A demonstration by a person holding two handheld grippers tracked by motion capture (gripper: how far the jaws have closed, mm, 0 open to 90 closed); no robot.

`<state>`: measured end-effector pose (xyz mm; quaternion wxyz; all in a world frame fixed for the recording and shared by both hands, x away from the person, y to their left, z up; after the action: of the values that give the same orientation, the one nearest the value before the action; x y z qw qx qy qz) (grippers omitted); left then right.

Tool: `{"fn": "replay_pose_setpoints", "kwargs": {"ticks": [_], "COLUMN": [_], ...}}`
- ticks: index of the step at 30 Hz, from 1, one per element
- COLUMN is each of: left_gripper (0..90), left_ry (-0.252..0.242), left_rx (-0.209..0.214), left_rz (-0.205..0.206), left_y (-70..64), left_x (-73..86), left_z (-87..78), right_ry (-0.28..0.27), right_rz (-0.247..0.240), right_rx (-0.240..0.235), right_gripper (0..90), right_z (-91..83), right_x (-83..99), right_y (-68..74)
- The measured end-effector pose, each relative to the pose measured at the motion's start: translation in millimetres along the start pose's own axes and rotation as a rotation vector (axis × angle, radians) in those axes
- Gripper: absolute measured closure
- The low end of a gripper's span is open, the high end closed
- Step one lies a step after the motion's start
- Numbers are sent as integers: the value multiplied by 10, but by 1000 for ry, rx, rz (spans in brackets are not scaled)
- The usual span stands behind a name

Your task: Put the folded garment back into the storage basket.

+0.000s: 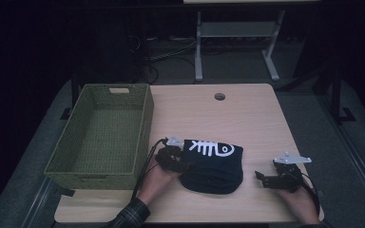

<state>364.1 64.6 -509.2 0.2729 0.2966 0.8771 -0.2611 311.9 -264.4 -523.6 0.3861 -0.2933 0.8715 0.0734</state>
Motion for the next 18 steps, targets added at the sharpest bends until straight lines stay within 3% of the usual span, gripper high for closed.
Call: {"fn": "replay_pose_setpoints", "kwargs": {"ticks": [5,12,18], "left_gripper": [452,629,696], "left_ry": [21,50,68], "left_rx": [26,91,101], "left_rz": [19,-9,9], "left_y": [-37,-58,-74], "left_x": [2,-13,-35], "left_z": [0,14,3], "right_ry": [0,0,0], "right_rz": [0,1,2], "right_rx": [0,0,0], "right_gripper": [136,137,138], "right_z": [0,0,0], "right_x": [0,0,0], "right_y": [0,0,0]}}
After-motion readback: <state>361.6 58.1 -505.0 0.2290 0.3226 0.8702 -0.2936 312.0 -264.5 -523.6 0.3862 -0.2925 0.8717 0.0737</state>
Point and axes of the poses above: each handheld gripper's, and its own axes: z roughly forward along the jaws, x roughly out of its underside, y roughly to its left, the point moved 6 cm from there along z, roughly forward along the jaws, and after that the axes turned 10 degrees about -z, right-handed, at the moved point
